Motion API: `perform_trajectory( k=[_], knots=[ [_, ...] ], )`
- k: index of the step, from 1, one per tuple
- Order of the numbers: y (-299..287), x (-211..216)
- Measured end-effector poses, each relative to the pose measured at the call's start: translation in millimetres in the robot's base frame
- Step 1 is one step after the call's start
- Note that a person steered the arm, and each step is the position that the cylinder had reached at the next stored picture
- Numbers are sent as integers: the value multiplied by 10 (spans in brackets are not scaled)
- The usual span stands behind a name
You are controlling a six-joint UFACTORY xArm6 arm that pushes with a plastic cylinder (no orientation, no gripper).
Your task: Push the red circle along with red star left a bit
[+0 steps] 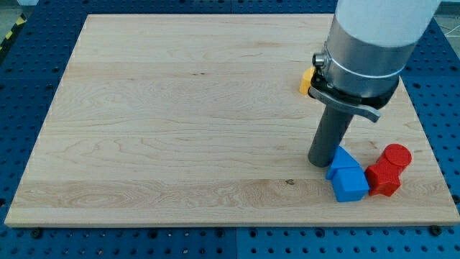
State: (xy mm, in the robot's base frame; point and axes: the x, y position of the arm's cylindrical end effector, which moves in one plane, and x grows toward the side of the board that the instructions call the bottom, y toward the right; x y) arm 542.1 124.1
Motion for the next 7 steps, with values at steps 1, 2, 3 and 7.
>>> perform_trajectory(
  k=[1,2,3,7],
  knots=[
    [0,70],
    [-6,86],
    [-162,-47],
    [941,-518]
  ],
)
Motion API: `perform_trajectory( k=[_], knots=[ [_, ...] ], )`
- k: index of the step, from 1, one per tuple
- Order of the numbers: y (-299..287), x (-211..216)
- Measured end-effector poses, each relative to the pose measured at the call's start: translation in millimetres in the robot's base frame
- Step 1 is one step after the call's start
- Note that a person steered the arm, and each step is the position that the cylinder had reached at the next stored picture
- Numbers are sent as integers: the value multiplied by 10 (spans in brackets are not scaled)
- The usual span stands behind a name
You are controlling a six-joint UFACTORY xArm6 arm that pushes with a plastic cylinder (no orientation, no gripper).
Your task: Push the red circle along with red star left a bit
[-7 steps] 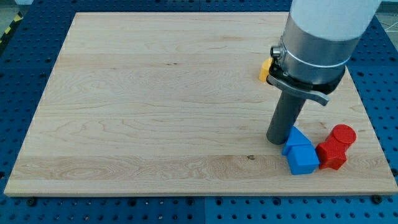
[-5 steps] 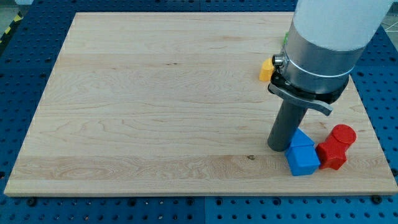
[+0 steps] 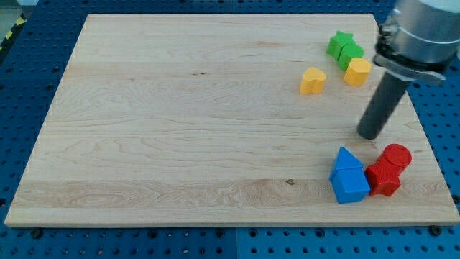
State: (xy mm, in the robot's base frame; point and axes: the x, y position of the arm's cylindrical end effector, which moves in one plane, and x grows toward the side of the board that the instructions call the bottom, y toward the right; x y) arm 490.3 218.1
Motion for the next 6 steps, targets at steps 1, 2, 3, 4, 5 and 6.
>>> perform_trajectory(
  k=[1,2,3,4,5,6],
  knots=[
    [358,143],
    [482,329],
    [482,348],
    [479,348],
    [475,348],
    [385,348]
  ],
)
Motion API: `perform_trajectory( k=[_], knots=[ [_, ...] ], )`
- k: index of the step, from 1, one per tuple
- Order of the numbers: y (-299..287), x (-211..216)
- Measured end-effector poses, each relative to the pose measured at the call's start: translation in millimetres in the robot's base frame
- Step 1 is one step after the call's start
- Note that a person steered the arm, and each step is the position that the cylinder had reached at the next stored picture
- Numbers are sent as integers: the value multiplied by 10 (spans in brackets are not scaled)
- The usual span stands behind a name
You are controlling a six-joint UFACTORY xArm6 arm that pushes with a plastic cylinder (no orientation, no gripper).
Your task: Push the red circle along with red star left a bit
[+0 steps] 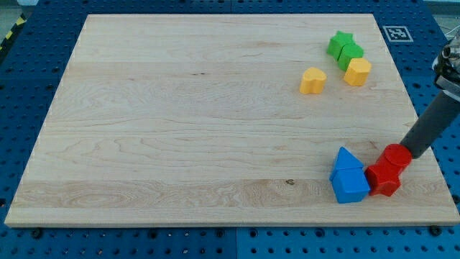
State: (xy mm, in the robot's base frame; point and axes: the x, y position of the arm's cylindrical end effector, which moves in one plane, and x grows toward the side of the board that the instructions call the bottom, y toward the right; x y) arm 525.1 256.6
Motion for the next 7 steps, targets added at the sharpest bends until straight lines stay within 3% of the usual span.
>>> perform_trajectory(
  k=[7],
  knots=[
    [-317,0]
  ],
)
